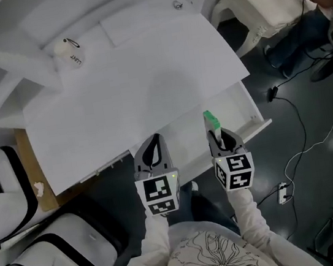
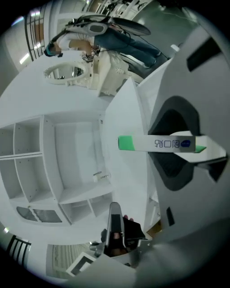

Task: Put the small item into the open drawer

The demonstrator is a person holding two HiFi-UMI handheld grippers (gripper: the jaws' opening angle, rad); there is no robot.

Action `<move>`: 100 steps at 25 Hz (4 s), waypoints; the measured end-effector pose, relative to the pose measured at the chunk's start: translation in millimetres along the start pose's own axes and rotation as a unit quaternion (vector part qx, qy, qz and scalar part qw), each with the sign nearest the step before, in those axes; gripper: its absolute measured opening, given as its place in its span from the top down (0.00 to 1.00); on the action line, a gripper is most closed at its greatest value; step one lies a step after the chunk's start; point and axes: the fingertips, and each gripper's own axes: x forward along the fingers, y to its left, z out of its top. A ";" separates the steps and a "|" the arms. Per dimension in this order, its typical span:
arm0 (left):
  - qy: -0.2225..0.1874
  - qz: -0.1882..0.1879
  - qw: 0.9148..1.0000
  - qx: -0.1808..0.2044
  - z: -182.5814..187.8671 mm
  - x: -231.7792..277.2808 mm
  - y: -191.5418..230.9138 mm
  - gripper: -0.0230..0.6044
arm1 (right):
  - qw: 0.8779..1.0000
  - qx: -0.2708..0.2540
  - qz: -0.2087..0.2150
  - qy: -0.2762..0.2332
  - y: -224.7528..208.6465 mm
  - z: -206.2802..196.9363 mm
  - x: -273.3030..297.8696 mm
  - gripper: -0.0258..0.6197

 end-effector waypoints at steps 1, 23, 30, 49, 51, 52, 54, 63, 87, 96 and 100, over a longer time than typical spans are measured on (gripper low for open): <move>0.004 0.000 1.000 -0.001 -3.4 3.2 1.6 0.96 | 1.000 -0.010 0.010 0.016 2.8 -6.1 7.3 0.82; 0.050 0.008 0.998 -0.029 -43.9 36.0 25.1 0.96 | 0.912 -0.264 0.145 0.277 23.4 -122.3 112.7 0.82; 0.058 0.007 0.998 -0.034 -51.9 37.7 26.1 0.96 | 0.904 -0.273 0.149 0.294 24.7 -136.4 126.8 0.82; 0.026 0.018 0.999 -0.030 -25.1 17.3 18.8 0.96 | 0.966 -0.165 0.125 0.156 21.8 -51.5 87.6 0.79; 0.015 0.016 0.999 -0.023 -14.6 12.0 13.9 0.96 | 0.977 -0.151 0.104 0.107 18.8 -21.8 70.9 0.82; 0.009 0.015 1.000 -0.018 -8.7 9.2 11.4 0.96 | 0.982 -0.145 0.092 0.083 16.8 -7.2 62.0 0.83; -0.005 0.013 1.000 -0.008 4.5 3.3 6.4 0.96 | 0.988 -0.132 0.070 0.036 13.0 20.1 43.4 0.85; -0.079 0.002 0.997 0.012 64.8 -37.0 -18.3 0.96 | 0.990 -0.067 0.001 -0.127 3.7 101.8 -60.0 0.92; -0.205 -0.009 0.978 0.040 154.3 -122.6 -53.1 0.96 | 0.959 -0.015 -0.053 -0.278 -5.4 161.1 -191.0 0.93; -0.210 -0.001 0.977 0.039 154.2 -129.3 -52.9 0.96 | 0.957 -0.013 -0.045 -0.285 -3.8 161.9 -195.8 0.94; -0.211 0.000 0.977 0.040 154.5 -132.2 -52.2 0.96 | 0.957 -0.013 -0.043 -0.285 0.0 161.8 -196.6 0.94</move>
